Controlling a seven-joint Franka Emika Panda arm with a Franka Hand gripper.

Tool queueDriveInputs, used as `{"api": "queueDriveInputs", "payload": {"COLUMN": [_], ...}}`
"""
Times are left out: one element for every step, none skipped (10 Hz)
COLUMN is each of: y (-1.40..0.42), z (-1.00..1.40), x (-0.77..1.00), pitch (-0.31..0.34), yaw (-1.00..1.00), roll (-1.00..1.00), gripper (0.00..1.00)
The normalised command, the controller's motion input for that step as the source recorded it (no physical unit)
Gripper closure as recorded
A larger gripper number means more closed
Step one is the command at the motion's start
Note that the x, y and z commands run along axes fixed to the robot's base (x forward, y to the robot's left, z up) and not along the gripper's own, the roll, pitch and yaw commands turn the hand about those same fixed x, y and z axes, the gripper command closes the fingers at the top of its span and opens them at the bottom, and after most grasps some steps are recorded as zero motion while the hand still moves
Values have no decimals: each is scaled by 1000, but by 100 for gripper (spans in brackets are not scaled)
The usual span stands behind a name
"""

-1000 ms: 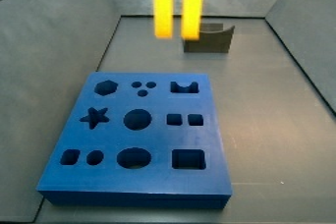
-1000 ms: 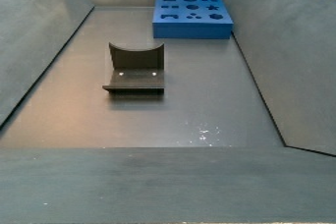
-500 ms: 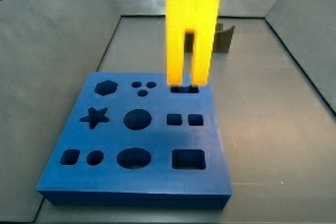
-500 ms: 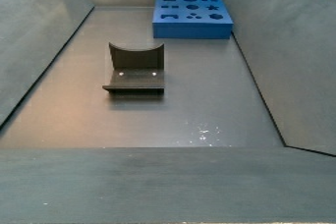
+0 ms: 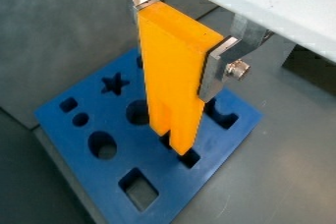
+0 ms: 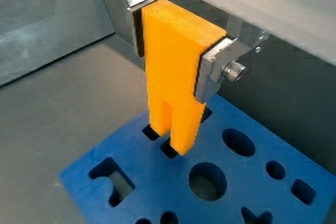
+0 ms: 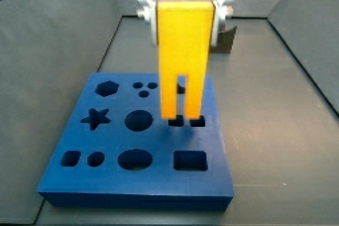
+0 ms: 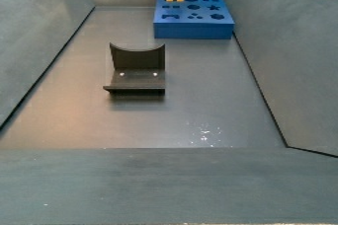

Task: Pick up the double-square object. Move up. Move to above the board. Insert the double-square object.
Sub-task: Insert the double-square object.

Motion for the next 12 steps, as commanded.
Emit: {"api": "queueDriveInputs", "payload": {"y": [-3,0,0,11,194,171,-17,-91,-200,-177,-169,-77], "z": [-217,-180,-37,0,-123,-146,-57,-149,-194,-197,-197,-254], "x": [306,69,0,23,311,217,0,0,-23,-163,-174,-149], "pitch": [0,0,0,0,47,41,0,-3,-50,-39,-50,-33], "yaw": [14,0,0,0,49,49,0,0,0,0,0,0], "roll": [0,29,0,0,0,0,0,0,0,20,26,50], "gripper": [100,100,100,100,100,100,100,100,100,100,100,100]}}
